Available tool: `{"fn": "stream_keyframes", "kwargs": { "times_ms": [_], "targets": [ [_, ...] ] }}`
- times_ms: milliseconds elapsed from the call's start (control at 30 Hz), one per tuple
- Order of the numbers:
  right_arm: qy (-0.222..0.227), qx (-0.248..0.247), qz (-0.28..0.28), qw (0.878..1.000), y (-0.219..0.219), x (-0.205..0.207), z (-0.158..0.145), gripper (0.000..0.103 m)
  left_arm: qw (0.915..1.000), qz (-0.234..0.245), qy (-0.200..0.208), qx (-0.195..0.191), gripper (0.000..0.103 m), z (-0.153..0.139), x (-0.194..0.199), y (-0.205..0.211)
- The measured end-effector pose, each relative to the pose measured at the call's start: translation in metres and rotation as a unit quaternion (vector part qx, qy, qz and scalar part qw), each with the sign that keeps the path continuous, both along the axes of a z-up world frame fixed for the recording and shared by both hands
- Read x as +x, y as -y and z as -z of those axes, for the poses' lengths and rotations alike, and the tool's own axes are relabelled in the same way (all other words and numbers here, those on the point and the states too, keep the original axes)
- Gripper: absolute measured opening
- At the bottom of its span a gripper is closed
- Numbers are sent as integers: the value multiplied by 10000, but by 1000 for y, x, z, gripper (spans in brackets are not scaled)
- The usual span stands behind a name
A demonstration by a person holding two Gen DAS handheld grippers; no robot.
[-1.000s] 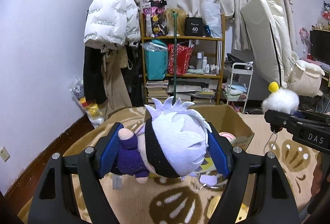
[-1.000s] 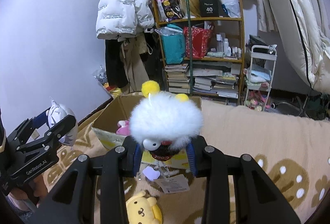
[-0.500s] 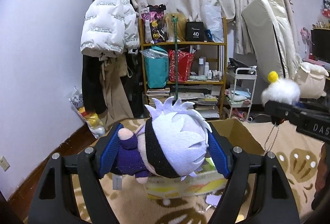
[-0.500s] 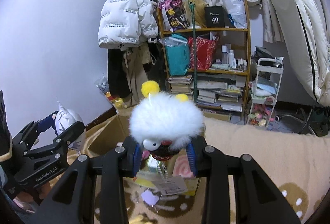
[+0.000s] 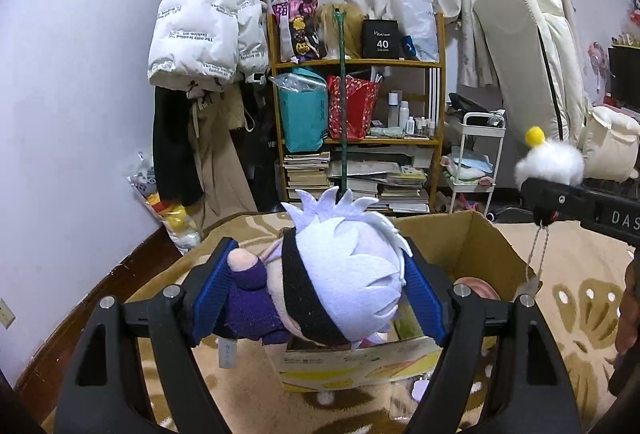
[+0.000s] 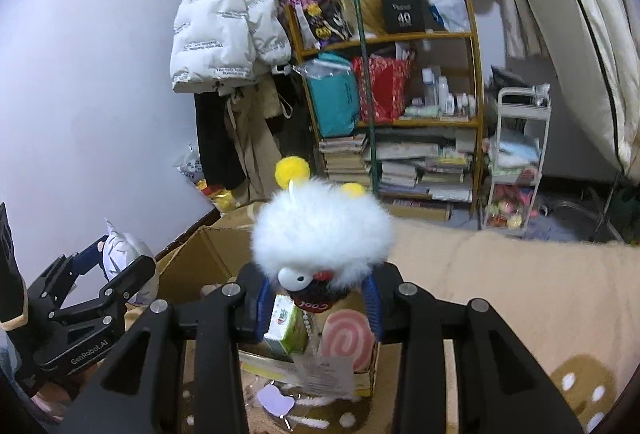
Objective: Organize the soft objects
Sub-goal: 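Lift the doll and fluffy plush and carry both over the box, then open both tools to drop the doll and fluffy plush into the box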
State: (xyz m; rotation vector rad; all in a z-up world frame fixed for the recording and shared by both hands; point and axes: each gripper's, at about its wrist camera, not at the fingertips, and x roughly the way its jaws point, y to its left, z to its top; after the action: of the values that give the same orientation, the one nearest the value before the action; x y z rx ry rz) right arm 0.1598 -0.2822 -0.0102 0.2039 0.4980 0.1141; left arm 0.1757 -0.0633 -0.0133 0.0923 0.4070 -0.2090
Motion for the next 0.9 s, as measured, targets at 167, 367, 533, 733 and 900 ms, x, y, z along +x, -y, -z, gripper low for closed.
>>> {"fn": "stream_keyframes", "kwargs": {
  "times_ms": [167,367,533,733,900],
  "targets": [
    [78,416,19,9991,11,3,-1,39,9991,47,-306,-291,79,7,11,-4],
    [281,330,-77,9990,6,9,-13,41,9991,-5,-350,-232,84,13,15,-5],
    [-15,115,-189,9998,-4,15,1,42,9994,-7,-348,24,87,18,14,4],
    [-444,95,-303,9985,-5,21,19,45,9989,-80,-454,131,99,22,14,6],
    [-574,32,-379,9976,-4,18,24,61,9979,-95,-636,58,99,25,16,3]
  ]
}}
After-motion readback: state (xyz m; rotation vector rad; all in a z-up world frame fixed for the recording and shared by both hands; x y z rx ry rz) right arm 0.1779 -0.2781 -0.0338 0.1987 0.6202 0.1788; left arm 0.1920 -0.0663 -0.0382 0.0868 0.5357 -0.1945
